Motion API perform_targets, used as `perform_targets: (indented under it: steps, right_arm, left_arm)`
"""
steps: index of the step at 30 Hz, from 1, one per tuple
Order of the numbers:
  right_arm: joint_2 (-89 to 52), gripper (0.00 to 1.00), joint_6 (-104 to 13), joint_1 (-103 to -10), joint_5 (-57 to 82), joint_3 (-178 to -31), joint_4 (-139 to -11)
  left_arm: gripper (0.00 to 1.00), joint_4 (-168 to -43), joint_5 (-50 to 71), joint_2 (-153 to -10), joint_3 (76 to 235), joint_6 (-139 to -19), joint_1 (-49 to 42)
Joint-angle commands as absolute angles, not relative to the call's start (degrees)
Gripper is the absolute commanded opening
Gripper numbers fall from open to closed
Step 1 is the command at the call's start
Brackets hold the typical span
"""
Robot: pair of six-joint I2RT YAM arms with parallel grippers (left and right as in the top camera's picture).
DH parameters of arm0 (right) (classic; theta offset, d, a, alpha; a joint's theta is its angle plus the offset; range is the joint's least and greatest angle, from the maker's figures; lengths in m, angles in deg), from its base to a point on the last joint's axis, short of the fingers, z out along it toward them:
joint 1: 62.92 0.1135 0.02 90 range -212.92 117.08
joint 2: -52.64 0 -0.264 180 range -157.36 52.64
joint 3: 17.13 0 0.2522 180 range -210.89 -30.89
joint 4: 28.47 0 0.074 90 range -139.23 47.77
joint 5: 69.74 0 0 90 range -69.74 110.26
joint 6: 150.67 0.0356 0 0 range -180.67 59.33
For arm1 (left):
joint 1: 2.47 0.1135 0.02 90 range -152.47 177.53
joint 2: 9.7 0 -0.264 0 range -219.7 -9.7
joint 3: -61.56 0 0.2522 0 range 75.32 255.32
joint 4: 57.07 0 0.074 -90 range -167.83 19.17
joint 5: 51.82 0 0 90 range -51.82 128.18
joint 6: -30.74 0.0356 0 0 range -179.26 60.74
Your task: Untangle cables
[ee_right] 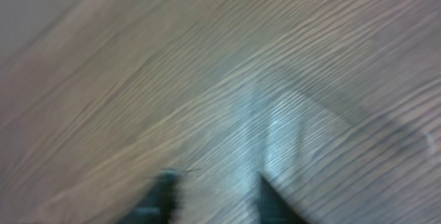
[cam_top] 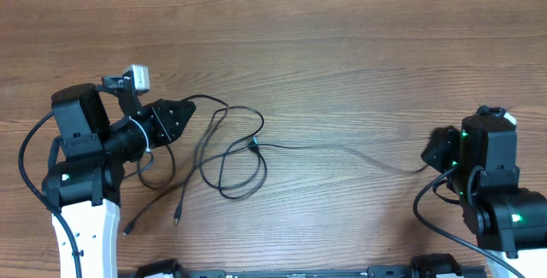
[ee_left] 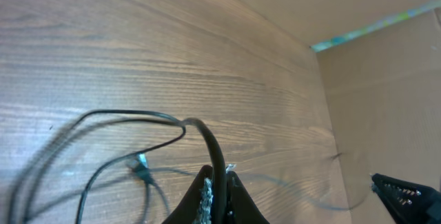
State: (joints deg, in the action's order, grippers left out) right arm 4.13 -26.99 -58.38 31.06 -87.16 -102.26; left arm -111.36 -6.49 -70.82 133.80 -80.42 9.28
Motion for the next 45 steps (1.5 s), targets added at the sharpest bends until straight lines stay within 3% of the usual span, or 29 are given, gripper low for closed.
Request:
perform_targets:
  steps: [1,7,11,14,16,17,20,22,24,25,26,28,29,36,45]
  right_arm:
    - [3.34,0.66,-30.01,-58.80,21.73,-88.23,-102.17]
    - [-0.42,0.81,-36.46,-58.80,7.22,-88.23,-101.95]
    - [-3.65,0.84,-42.49,-58.80,-1.52,-88.23,-102.13]
    - [-4.83,0.86,-42.75,-58.82,-2.53,-88.23,-102.78]
    - [-4.79,0.87,-42.73,-58.82,-2.55,-88.23,-102.85]
    - [-4.72,0.88,-42.73,-58.82,-2.55,-88.23,-102.85]
    - [-4.64,0.89,-42.73,-58.82,-2.55,-88.23,-103.29]
    - [-4.66,0.89,-42.73,-58.82,-2.55,-88.23,-104.12]
    - [-4.66,0.89,-42.75,-58.82,-2.55,-88.23,-105.10]
    - [-4.66,0.90,-42.80,-58.82,-2.53,-88.23,-105.58]
    - [-4.66,0.89,-43.06,-58.82,-2.53,-88.23,-106.04]
    - [-4.66,0.89,-43.21,-58.82,-2.33,-88.23,-106.70]
    - [-4.66,0.89,-43.21,-58.82,-2.33,-88.23,-106.85]
    - [-4.75,1.00,-43.17,-58.82,-4.52,-88.23,-106.04]
    - [-4.77,1.00,-43.19,-58.67,-17.87,-85.50,-103.96]
  left_arm:
    - [0.04,-111.08,-6.90,-71.15,134.61,-83.40,8.45]
    - [0.04,-110.64,-7.69,-73.80,134.61,-83.27,1.48]
    - [0.06,-110.64,-7.12,-77.36,134.61,-83.27,-6.54]
    - [0.35,-110.68,-1.64,-81.29,134.61,-83.90,-13.78]
    - [0.65,-110.62,2.30,-84.26,134.61,-86.26,-18.17]
    - [0.75,-110.53,4.26,-85.93,134.61,-88.05,-20.36]
    - [0.98,-109.35,9.09,-90.93,134.61,-91.46,-25.80]
    - [1.00,-108.08,11.28,-94.60,134.61,-92.88,-29.06]
    - [0.98,-106.77,11.50,-97.62,134.61,-93.17,-31.20]
    - [0.92,-106.14,11.48,-99.17,134.61,-93.17,-32.16]
    - [0.79,-105.66,11.37,-100.33,134.63,-93.19,-32.86]
    - [0.21,-104.83,11.32,-101.90,134.65,-93.17,-33.71]
    - [0.04,-104.52,11.15,-101.97,134.68,-93.19,-33.71]
    - [0.04,-103.16,2.19,-99.41,142.39,-87.05,-31.31]
    - [0.04,-109.02,10.43,-96.94,158.04,-83.44,-31.26]
